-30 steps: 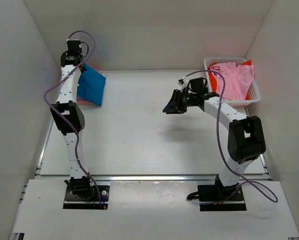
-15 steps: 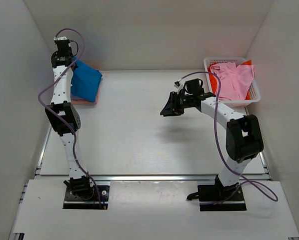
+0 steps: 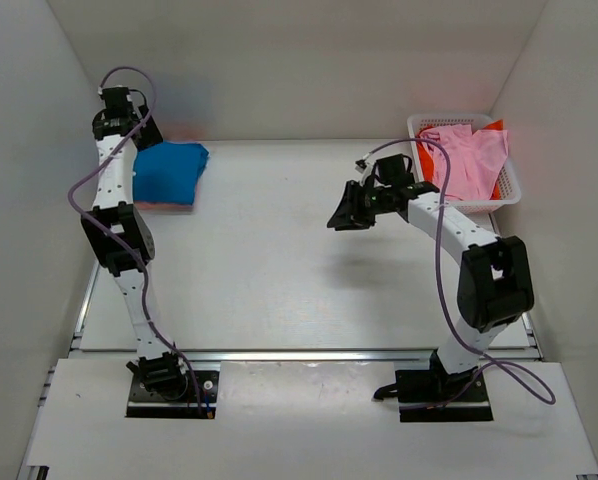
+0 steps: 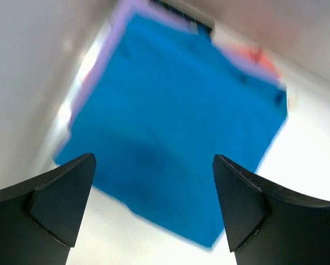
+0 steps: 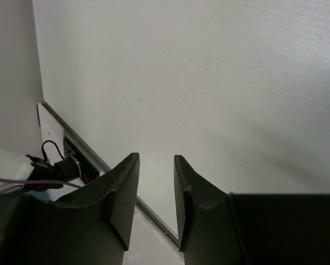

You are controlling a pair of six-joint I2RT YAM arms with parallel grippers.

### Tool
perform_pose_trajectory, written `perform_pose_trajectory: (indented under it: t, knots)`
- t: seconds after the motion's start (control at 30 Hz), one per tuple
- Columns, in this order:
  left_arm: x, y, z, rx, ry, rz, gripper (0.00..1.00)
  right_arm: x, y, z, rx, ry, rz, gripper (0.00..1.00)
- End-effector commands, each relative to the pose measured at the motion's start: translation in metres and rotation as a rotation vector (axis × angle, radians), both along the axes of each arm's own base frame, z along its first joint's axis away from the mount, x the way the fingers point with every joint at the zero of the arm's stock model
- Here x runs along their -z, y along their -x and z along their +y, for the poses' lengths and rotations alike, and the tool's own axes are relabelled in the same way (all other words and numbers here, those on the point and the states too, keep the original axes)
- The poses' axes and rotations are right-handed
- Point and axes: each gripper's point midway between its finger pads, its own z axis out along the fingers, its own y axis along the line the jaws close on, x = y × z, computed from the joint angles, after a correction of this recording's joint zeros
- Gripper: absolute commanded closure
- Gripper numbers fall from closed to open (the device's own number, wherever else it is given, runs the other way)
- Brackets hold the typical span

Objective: Fold and stack the t-shirts
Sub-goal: Put the neatly folded tshirt into the corner of the board with the left arm

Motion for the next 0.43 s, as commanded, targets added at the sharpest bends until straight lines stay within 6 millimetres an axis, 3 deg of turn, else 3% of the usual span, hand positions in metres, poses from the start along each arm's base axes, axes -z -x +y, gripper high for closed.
perform_pose_trajectory:
  t: [0.0, 0.07, 0.13, 0.17, 0.2, 0.23, 0.33, 0.4]
  knots:
    - [-0.040, 0.031, -0.079, 0.147, 0.081, 0.004, 0.02, -0.012, 0.008, -0.028, 0.060, 0.051, -0.053, 0.70]
    - [-0.029, 0.053, -0.111, 0.198, 0.101, 0.080, 0.01, -0.018, 0.015, -0.042, 0.087, 0.073, -0.080, 0.70]
    - [-0.010, 0.086, -0.157, 0.293, 0.129, 0.168, 0.02, -0.009, 0.027, -0.055, 0.116, 0.096, -0.067, 0.69]
    - [-0.023, 0.098, -0.176, 0.335, 0.123, 0.146, 0.01, -0.014, 0.031, -0.063, 0.132, 0.095, -0.085, 0.69]
    - [-0.003, 0.112, -0.184, 0.348, 0.124, 0.195, 0.01, -0.012, 0.038, -0.069, 0.146, 0.094, -0.093, 0.69]
    - [0.004, 0.132, -0.196, 0.372, 0.115, 0.219, 0.01, -0.003, 0.045, -0.076, 0.162, 0.099, -0.072, 0.69]
    - [0.015, 0.175, -0.215, 0.428, 0.127, 0.246, 0.01, 0.001, 0.062, -0.092, 0.187, 0.109, -0.085, 0.69]
    - [0.019, 0.194, -0.216, 0.432, 0.116, 0.267, 0.01, -0.002, 0.067, -0.104, 0.220, 0.116, -0.102, 0.68]
